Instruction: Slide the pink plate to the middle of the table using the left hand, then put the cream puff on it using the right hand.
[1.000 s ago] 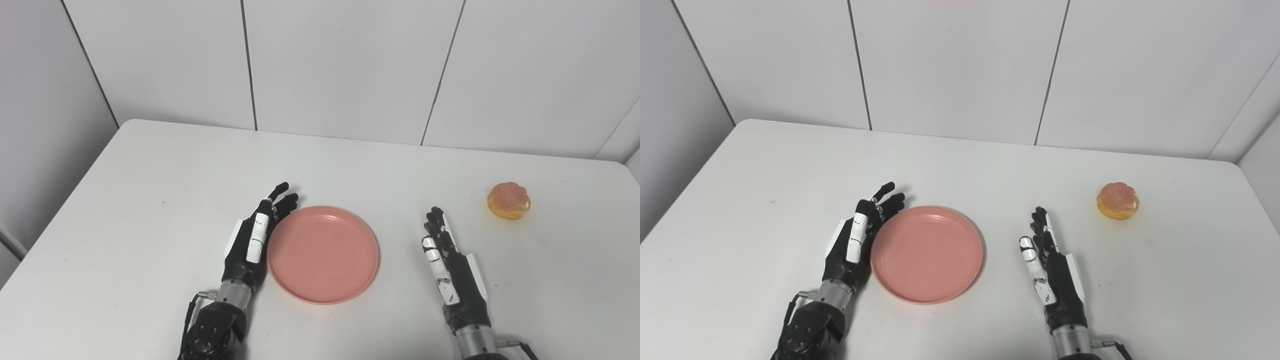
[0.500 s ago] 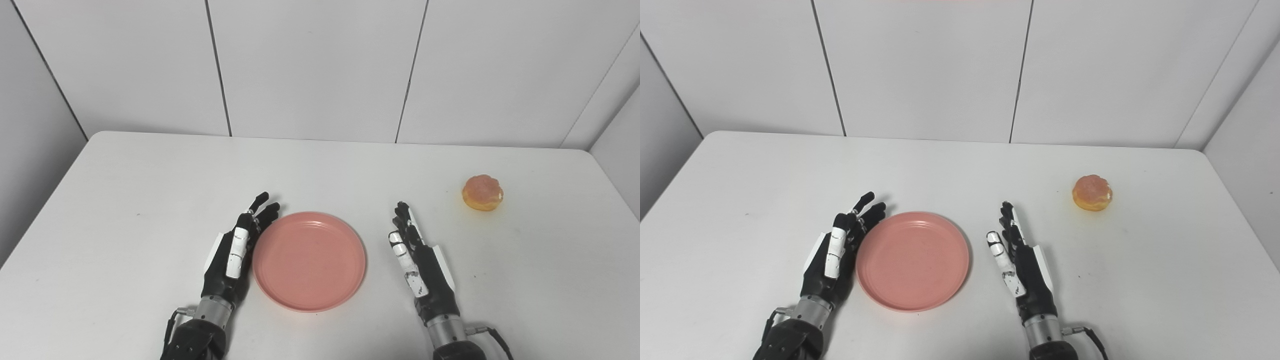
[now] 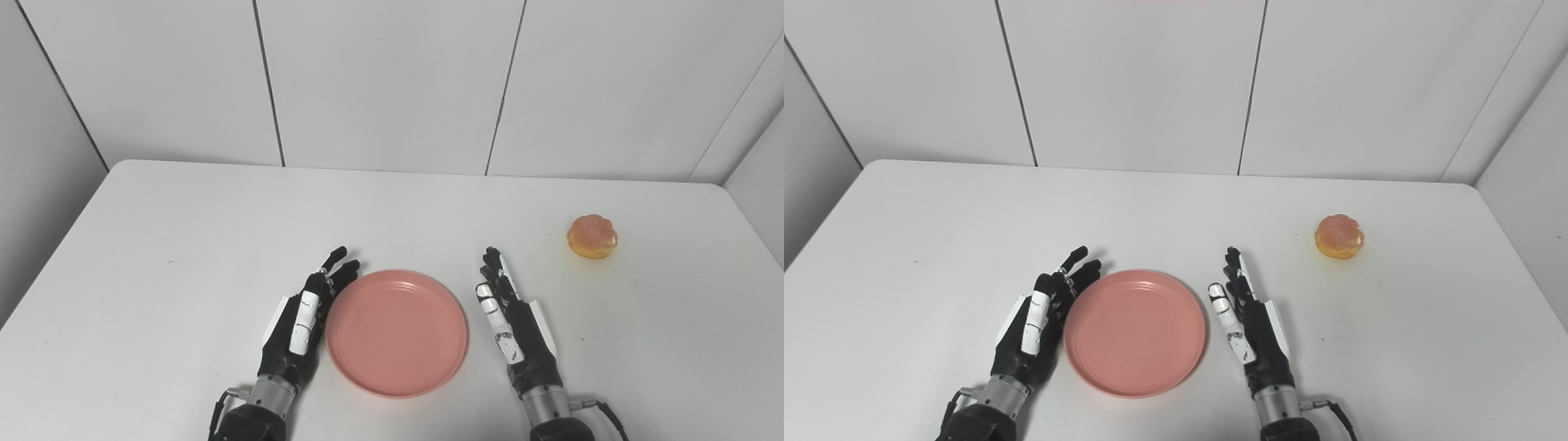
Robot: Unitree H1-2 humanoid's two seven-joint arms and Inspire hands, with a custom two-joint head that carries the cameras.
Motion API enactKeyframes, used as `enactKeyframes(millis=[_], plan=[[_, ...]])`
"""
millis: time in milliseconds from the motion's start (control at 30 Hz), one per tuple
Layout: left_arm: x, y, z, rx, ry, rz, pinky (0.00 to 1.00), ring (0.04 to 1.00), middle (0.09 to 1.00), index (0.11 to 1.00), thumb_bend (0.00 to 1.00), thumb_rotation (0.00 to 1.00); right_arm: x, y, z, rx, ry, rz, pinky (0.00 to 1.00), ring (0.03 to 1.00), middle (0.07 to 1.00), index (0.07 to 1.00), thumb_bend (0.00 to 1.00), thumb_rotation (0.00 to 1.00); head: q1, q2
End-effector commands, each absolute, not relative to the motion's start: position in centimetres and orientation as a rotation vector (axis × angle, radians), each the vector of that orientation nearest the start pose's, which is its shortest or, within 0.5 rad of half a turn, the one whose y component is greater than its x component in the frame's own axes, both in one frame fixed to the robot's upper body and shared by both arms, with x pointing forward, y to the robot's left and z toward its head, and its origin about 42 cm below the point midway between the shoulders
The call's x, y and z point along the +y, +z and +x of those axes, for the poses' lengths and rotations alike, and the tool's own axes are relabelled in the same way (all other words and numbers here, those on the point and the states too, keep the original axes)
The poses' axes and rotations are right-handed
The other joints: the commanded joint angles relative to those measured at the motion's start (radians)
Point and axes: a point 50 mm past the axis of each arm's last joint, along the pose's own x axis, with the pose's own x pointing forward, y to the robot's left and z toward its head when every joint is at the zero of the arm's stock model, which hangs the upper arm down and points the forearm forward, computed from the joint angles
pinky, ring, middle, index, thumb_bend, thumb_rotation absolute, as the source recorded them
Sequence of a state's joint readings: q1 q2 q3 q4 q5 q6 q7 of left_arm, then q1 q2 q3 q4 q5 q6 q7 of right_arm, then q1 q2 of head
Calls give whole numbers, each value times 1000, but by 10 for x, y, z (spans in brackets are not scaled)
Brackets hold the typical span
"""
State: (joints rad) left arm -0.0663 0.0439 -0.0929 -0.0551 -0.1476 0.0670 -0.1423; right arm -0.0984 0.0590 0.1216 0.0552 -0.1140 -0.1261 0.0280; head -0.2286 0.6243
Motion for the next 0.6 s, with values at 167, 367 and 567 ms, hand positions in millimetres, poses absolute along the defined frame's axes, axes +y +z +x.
enactKeyframes(millis=[167,367,567], plan=[[173,122,295,-9,-302,-108,971,917,887,903,798,1000,-146,131,315,-232,180,-58,997,991,999,1000,565,932,1,0],[171,120,296,-7,-312,-106,988,927,896,915,780,1000,-146,132,314,-233,184,-57,997,991,1000,1000,559,938,1,0],[170,120,297,-24,-302,-101,996,933,906,916,780,1000,-146,132,315,-231,181,-58,995,987,996,1000,572,932,0,3]])
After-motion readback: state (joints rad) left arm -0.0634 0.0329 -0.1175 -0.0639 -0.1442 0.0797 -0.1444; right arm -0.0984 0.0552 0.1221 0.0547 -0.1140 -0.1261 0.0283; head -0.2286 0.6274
